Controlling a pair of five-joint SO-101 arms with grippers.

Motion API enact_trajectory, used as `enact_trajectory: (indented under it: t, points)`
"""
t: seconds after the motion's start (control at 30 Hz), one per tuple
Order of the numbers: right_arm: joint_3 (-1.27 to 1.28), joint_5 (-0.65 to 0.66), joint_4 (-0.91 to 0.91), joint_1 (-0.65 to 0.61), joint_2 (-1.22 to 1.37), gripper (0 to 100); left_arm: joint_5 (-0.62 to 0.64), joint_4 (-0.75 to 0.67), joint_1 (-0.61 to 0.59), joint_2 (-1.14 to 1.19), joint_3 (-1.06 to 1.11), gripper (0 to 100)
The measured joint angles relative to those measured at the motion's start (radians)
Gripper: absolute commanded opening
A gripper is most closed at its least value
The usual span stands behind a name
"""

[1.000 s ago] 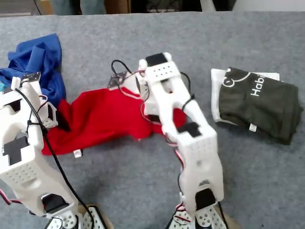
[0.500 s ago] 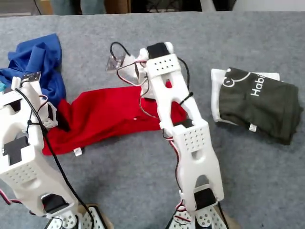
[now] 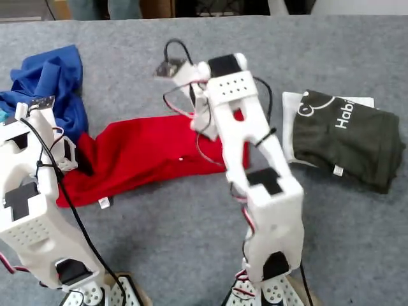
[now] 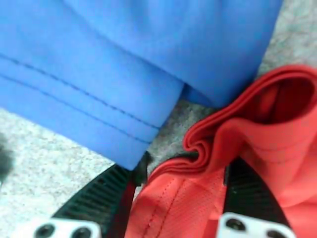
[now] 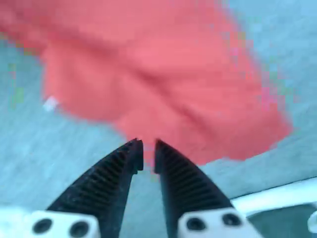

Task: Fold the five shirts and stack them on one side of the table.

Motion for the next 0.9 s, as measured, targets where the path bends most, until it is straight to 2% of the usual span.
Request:
enact_trajectory:
  t: [0.17,0.37,0.5,0.73,0.9]
  points:
    - [0.322,0.029,-0.18,-0.026,-0.084,1.5,0.0,0.0,0.0,0.0,0.0,26]
    - [0.344,0.029,-0.328,-0.029,0.009,1.5,0.0,0.0,0.0,0.0,0.0,26]
    - [0.186,0.023,-0.342,-0.021,0.146,1.5,0.0,0.0,0.0,0.0,0.0,26]
    - [-0.292,-0.126,-0.342,0.008,0.361,1.5,0.0,0.0,0.0,0.0,0.0,26]
    - [-0.635,-0.158,-0.213,0.014,0.433,1.5,0.0,-0.002,0.0,0.0,0.0,26]
